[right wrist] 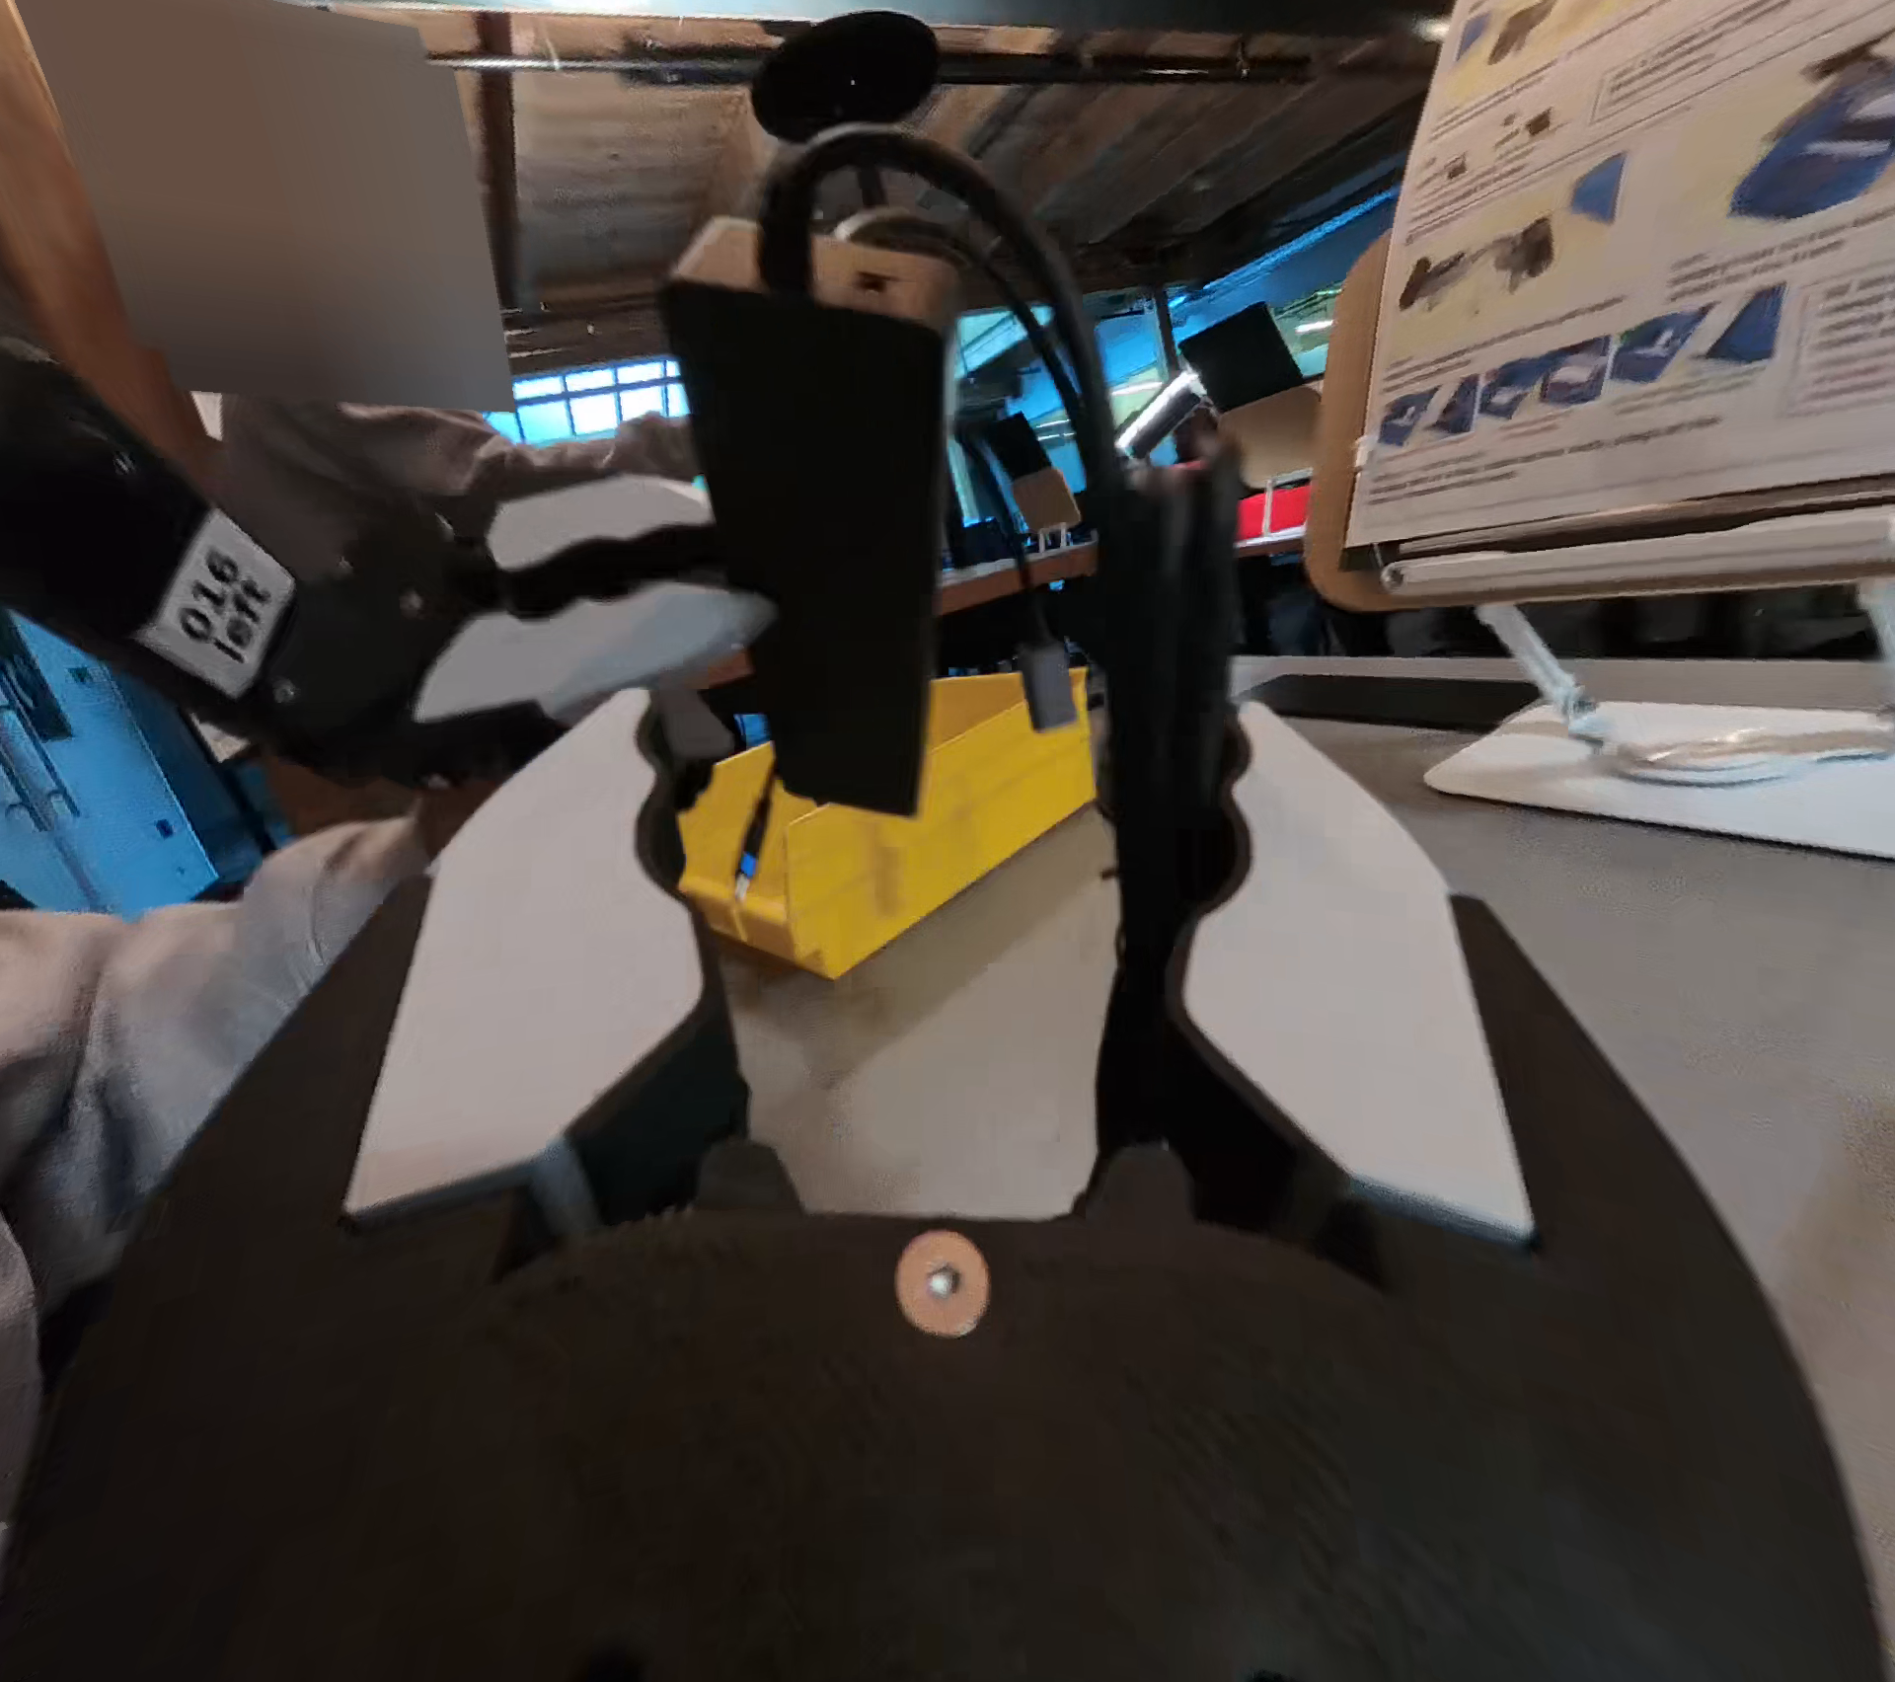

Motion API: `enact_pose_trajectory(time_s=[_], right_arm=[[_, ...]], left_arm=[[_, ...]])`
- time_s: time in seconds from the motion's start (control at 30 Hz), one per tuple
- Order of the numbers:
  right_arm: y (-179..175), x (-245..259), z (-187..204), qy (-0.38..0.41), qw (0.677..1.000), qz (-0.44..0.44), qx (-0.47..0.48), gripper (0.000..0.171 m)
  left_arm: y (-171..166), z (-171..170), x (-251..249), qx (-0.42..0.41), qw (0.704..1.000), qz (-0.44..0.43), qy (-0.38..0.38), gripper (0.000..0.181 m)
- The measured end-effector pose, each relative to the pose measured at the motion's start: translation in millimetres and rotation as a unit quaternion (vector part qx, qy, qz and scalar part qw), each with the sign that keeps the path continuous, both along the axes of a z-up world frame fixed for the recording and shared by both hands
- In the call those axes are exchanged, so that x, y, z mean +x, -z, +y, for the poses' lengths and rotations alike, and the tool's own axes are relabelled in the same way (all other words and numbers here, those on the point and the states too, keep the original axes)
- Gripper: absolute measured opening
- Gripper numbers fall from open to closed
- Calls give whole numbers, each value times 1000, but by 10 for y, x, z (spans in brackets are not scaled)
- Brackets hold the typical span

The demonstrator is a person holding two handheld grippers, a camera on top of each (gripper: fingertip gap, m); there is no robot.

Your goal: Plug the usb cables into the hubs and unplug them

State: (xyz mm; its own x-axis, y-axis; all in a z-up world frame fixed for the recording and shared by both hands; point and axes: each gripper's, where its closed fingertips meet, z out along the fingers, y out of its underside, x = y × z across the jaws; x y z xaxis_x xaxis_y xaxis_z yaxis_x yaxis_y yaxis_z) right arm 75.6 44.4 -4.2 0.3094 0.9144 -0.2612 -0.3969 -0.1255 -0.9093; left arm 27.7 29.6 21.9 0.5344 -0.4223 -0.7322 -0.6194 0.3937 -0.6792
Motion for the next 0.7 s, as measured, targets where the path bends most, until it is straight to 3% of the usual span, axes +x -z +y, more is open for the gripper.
enact_pose_trajectory(time_s=[0.17, 0.3, 0.43, 0.6, 0.7], right_arm=[[152, -173, -141, -33, 996, 14, -86, 103], [249, -228, -109, -65, 978, 69, -188, 105], [308, -109, -20, -91, 960, 118, -239, 85], [426, -97, 26, -140, 950, 93, -263, 68], [444, -8, 117, -157, 936, 127, -288, 67]], left_arm=[[413, 40, 179, -43, 998, -36, -10, 25], [722, -62, 362, -29, 999, 9, -14, 25], [867, -148, 463, -29, 999, 23, -3, 26], [963, -277, 596, -62, 997, -5, 49, 16], [876, -322, 610, -45, 996, -35, 66, 40]])
